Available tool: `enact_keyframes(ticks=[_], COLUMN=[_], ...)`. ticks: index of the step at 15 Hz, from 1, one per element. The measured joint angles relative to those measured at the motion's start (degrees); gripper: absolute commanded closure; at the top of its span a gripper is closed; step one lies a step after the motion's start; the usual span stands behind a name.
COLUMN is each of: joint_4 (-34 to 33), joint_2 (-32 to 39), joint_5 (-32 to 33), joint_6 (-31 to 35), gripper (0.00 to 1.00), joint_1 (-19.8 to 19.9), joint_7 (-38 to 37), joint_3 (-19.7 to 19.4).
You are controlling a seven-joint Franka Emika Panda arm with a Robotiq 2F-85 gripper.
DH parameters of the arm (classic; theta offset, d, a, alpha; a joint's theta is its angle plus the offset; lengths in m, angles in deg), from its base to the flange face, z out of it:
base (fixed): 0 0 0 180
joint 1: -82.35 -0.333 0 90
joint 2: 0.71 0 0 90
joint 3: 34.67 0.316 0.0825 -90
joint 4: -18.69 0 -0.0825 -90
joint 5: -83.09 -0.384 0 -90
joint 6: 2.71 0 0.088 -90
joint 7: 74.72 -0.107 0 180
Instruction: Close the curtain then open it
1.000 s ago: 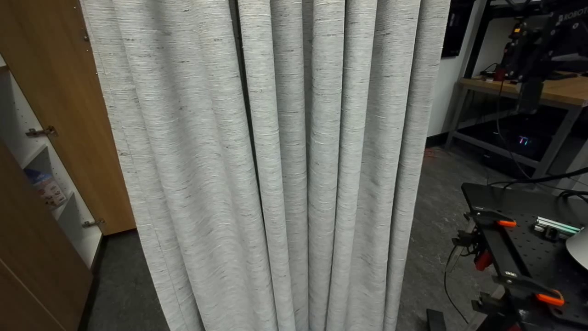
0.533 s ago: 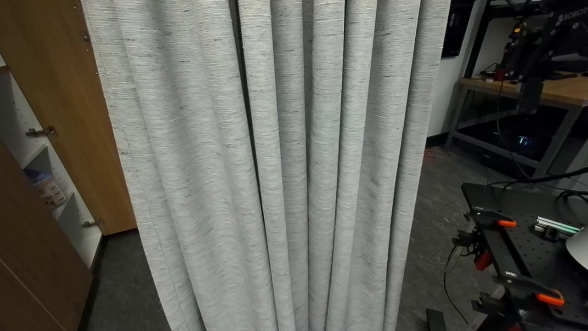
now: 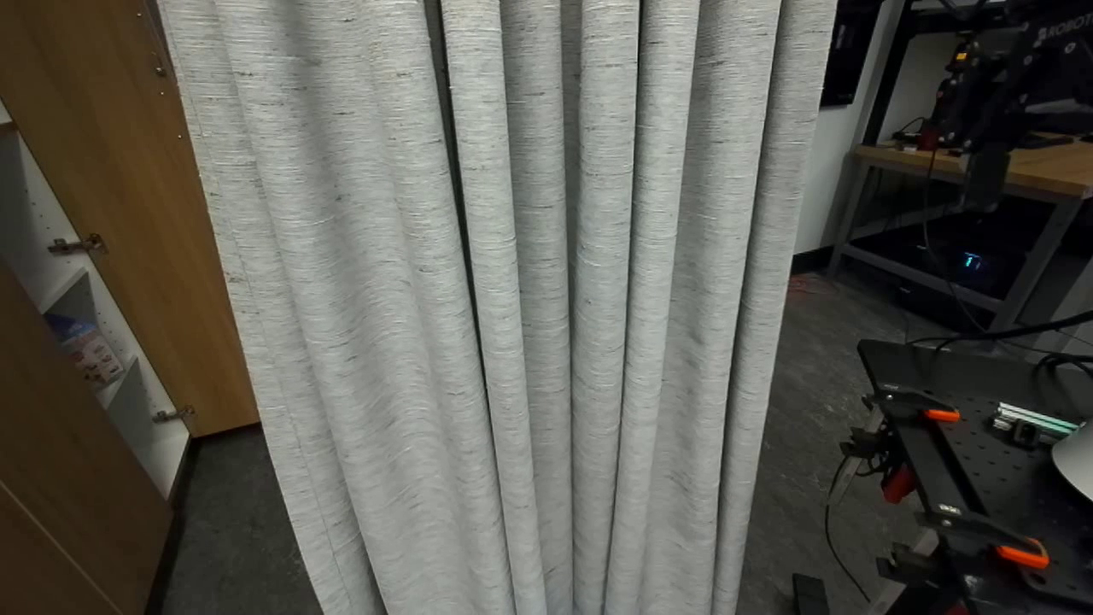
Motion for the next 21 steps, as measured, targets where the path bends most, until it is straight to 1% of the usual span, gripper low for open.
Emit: enact_keyframes(ticks=[11,15,17,21], joint_4=[0.00,0.00,0.03,0.17], joint_2=[0.02,0.09,-0.41,-2.84], joint_5=[0.00,0.22,1.64,6.57], joint_6=[0.00,0.29,0.60,0.72], gripper=[0.00,0.00,0.00,0.00], joint_1=[0.03,0.30,0.83,2.71], joint_7=[0.01,0.02,-0.09,-0.64], joint_3=[0.03,0.68,1.46,2.55])
